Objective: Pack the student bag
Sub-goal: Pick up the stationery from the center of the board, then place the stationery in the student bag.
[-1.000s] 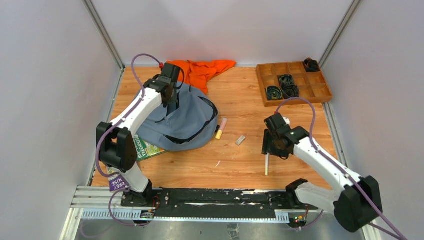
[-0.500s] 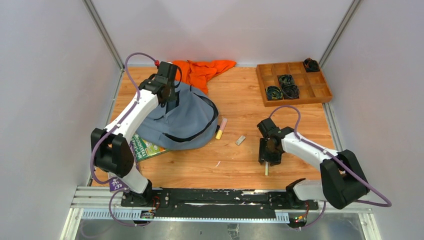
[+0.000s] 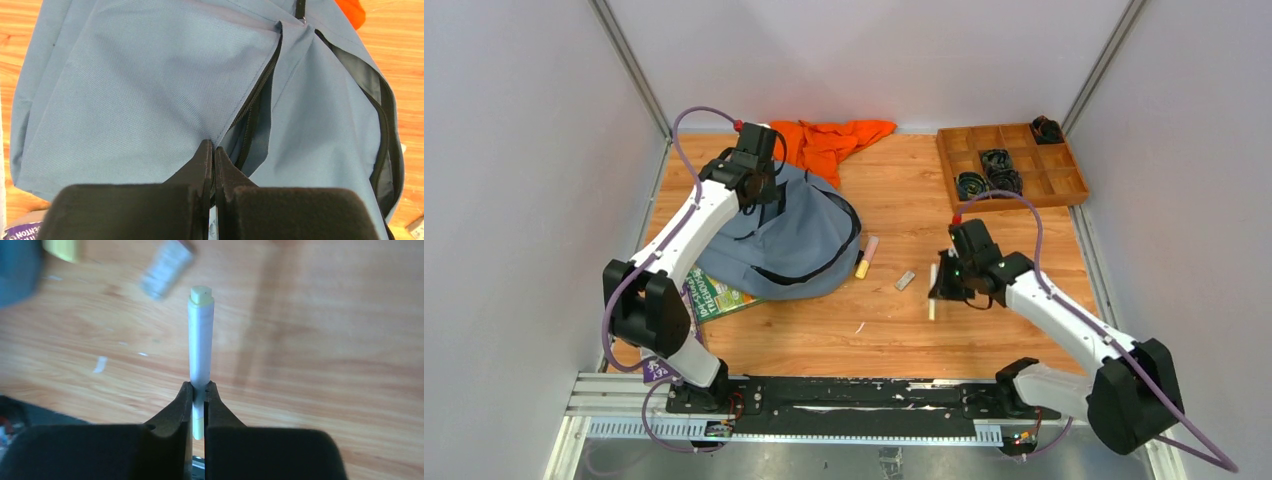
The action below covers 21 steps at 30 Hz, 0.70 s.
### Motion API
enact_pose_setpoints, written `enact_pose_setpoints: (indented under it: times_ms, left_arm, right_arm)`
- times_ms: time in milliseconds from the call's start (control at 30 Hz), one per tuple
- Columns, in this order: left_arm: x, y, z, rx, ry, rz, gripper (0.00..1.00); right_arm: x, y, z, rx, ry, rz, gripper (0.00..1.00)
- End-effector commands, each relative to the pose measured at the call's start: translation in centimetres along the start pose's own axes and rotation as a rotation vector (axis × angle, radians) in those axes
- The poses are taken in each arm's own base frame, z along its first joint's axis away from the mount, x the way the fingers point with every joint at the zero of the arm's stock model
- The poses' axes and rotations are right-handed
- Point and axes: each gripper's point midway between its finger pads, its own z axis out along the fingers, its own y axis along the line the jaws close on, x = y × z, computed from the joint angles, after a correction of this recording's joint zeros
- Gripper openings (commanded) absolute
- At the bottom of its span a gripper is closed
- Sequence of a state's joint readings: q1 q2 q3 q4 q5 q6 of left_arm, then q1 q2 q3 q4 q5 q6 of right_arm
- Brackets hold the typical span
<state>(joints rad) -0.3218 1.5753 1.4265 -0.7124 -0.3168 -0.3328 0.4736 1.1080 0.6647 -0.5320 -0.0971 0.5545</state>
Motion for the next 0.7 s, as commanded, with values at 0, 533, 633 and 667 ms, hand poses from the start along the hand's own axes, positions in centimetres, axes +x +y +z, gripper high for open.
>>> enact_pose_setpoints:
  times_ms: [0,533,633,667]
  left_arm:
    - [-1.6,-1.4,-1.6,0.099,-0.056,-0.036,0.00]
    - [-1.1,-1.0,-2.2,0.178,-0.041,-0.089,0.00]
    - [-0.7,-0.8,-2.1,0.198,-0.043,-0.106,0.00]
    - [-0.5,-0.8,-2.2,0.208,-0.047,-0.111,0.00]
  right_arm:
    - [-6.9,7.7,-3.5,-0.262,-0.139,-0.116,0.00]
    - [-14.9,30.7,-1.8,-0.841,-0.001,-0.170,0.00]
    - [-14.3,32.9,-1.1,-0.896,0.064,-0.177,0.00]
    - [-14.1,33.5,-0.7,-0.908,0.091,-0.171,0.00]
